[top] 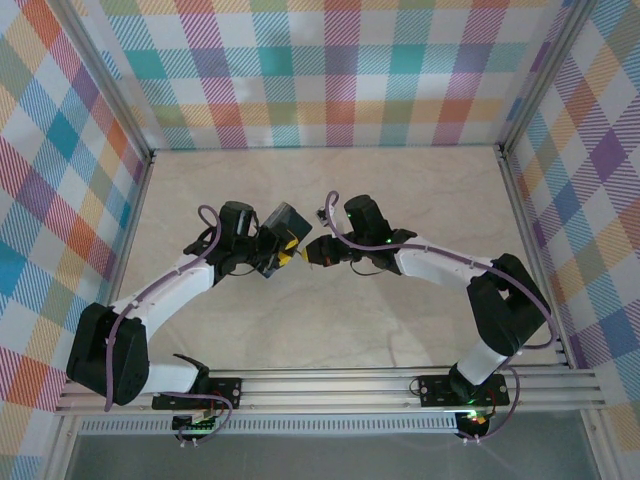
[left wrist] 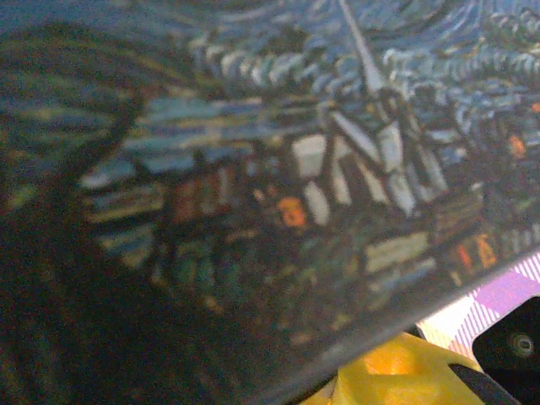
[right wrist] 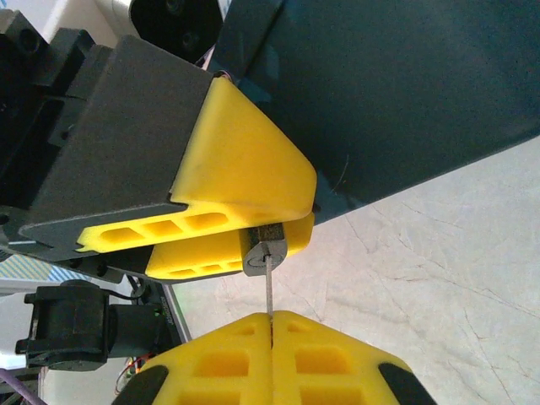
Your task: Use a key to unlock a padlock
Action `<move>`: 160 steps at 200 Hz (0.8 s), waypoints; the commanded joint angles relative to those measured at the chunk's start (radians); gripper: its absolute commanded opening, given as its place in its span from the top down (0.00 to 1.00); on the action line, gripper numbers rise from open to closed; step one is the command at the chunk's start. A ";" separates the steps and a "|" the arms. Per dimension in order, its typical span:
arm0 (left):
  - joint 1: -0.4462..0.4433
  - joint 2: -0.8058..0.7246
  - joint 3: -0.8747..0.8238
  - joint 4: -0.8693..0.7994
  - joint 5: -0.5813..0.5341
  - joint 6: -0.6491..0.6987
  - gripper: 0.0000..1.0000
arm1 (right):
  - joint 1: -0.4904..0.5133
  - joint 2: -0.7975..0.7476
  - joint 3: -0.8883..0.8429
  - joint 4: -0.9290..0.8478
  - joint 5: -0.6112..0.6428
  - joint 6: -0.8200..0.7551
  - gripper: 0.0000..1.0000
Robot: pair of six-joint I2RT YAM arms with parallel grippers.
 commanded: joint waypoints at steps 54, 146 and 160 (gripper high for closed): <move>-0.040 -0.024 0.025 0.061 0.157 0.026 0.84 | 0.021 0.036 0.060 0.188 -0.034 0.044 0.94; -0.040 -0.012 0.126 -0.185 0.156 0.251 0.85 | 0.010 0.017 0.092 0.039 0.071 0.005 0.94; -0.040 -0.008 0.137 -0.212 0.155 0.275 0.85 | -0.006 0.010 0.083 0.030 0.069 -0.004 0.94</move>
